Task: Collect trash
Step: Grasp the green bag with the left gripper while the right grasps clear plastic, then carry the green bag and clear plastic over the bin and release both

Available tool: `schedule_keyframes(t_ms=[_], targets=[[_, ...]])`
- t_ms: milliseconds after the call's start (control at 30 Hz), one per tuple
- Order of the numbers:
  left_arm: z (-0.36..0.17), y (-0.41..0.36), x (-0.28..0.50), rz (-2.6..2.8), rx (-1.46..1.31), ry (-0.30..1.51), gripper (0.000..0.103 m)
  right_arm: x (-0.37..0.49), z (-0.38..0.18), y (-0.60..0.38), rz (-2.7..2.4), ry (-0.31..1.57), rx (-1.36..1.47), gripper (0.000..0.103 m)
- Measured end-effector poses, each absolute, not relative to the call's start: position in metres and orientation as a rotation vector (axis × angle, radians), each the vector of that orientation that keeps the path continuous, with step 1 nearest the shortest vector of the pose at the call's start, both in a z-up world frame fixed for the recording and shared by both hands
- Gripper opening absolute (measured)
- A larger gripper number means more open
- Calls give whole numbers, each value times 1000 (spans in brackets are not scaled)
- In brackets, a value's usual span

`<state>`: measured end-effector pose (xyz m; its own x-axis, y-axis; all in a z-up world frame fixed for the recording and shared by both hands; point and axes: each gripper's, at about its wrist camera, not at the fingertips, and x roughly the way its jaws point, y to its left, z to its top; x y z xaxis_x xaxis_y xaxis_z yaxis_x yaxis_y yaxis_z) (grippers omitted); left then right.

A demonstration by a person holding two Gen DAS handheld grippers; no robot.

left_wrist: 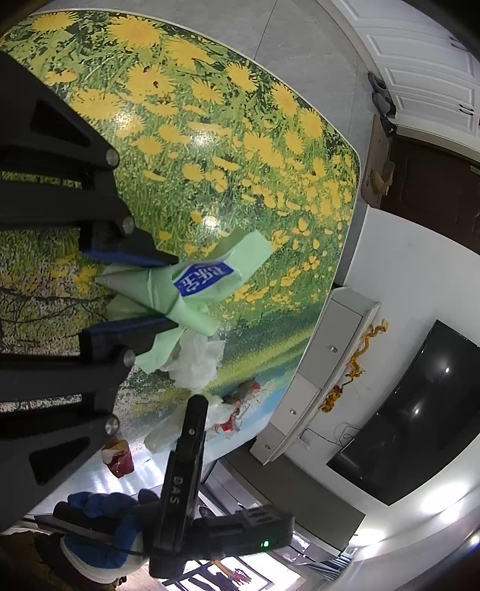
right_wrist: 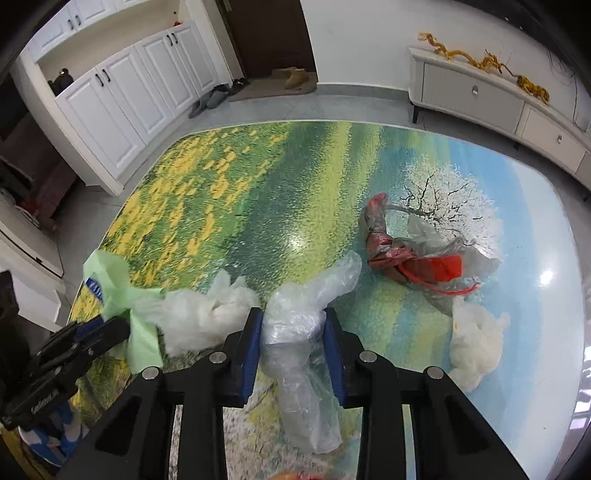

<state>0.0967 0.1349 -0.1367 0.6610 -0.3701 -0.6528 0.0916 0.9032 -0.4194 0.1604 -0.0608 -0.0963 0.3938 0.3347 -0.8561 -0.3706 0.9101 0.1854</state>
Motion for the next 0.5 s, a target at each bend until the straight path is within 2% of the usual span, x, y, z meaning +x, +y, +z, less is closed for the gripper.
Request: schedule_keyframes(t_ms=[267, 500], targets=[[-115, 137, 77, -239, -357, 764, 23, 115, -42, -99, 464, 941, 25, 30], [-78, 140, 38, -218, -327, 711, 23, 65, -3, -176, 387, 832, 128, 30]])
